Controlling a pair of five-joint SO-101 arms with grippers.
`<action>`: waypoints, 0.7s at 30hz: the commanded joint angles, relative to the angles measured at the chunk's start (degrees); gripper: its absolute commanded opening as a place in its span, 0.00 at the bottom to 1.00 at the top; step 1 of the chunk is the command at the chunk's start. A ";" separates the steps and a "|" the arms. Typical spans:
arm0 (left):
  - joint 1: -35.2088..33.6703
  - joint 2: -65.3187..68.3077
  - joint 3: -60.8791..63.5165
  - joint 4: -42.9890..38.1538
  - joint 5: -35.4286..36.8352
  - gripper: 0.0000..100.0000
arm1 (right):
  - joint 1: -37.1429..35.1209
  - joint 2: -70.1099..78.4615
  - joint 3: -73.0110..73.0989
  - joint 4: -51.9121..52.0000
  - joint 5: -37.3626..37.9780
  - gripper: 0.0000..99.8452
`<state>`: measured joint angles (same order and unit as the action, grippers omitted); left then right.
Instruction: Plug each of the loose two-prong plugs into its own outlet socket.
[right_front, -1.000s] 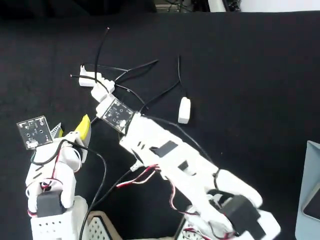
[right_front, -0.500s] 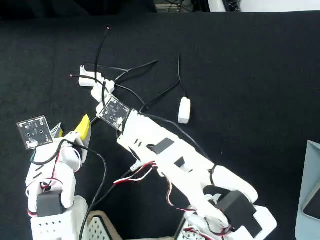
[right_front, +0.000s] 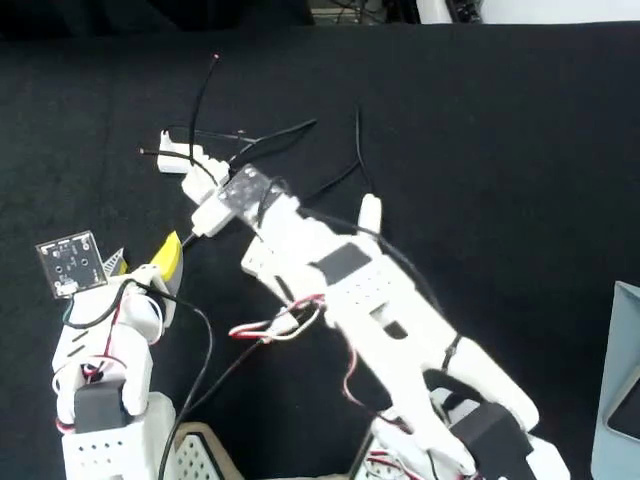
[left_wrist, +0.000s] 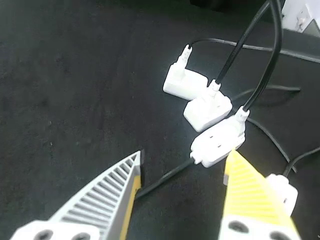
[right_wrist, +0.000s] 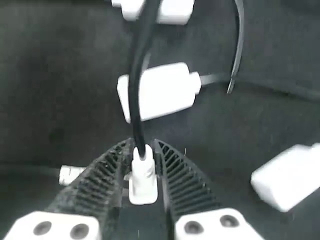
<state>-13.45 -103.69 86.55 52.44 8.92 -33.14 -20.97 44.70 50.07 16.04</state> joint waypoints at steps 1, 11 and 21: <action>-0.57 -0.44 -0.48 1.14 0.00 0.27 | 1.85 2.24 -4.18 2.73 -0.70 0.01; -0.66 -0.44 1.80 1.14 -0.18 0.27 | 2.02 12.35 -7.52 6.51 -0.79 0.13; -1.54 -0.44 1.80 1.14 -0.18 0.27 | 2.02 17.10 -20.09 20.04 -0.79 0.15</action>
<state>-13.45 -103.69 88.75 52.44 8.92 -31.74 -4.35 28.79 68.44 15.96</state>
